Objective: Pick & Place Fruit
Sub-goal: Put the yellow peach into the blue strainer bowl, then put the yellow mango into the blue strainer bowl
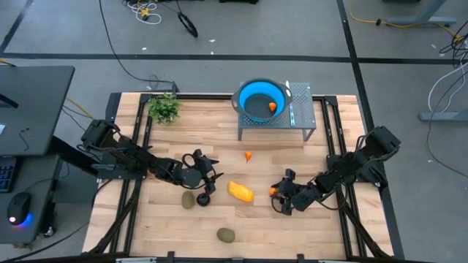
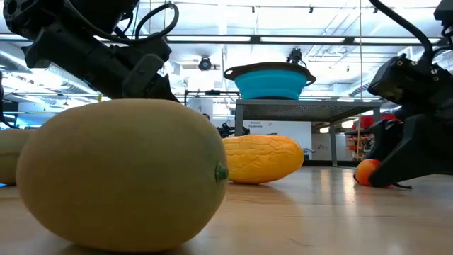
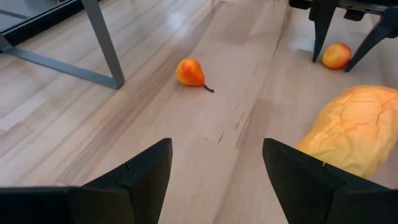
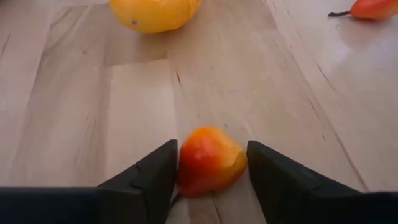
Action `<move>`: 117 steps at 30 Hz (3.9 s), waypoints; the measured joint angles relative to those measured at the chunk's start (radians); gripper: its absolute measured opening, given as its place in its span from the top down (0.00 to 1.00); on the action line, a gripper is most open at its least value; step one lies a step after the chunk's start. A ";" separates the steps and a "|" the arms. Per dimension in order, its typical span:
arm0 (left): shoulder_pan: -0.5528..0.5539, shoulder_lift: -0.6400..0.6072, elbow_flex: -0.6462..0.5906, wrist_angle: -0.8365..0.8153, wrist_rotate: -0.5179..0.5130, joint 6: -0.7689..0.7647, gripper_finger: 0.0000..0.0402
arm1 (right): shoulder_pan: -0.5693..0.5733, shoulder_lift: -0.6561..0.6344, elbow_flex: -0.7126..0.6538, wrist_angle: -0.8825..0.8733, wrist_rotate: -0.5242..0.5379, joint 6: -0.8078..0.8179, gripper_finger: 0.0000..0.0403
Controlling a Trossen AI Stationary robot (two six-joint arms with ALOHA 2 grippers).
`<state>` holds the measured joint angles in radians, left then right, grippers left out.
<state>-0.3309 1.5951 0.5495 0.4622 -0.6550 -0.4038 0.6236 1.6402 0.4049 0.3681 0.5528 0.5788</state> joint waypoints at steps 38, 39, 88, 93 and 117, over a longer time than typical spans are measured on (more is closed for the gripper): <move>0.001 0.000 0.000 0.009 -0.041 -0.004 0.36 | -0.057 -0.199 0.066 0.273 0.413 -0.452 0.62; 0.001 0.000 0.000 0.016 -0.041 -0.004 0.36 | -0.079 -0.200 0.074 0.308 0.434 -0.495 0.62; 0.000 0.002 0.001 0.021 -0.010 -0.002 0.36 | -0.528 -0.201 0.423 0.378 0.467 -1.145 0.47; 0.000 0.002 0.001 0.020 -0.010 -0.003 0.36 | -0.436 -0.201 0.423 0.312 0.466 -1.073 0.47; 0.000 0.002 0.001 0.022 -0.010 -0.011 0.36 | -0.262 -0.201 0.423 -0.396 -0.011 -0.307 0.47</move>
<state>-0.3308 1.5970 0.5503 0.4845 -0.6655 -0.4150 0.3618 1.4389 0.8284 -0.0276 0.5416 0.2720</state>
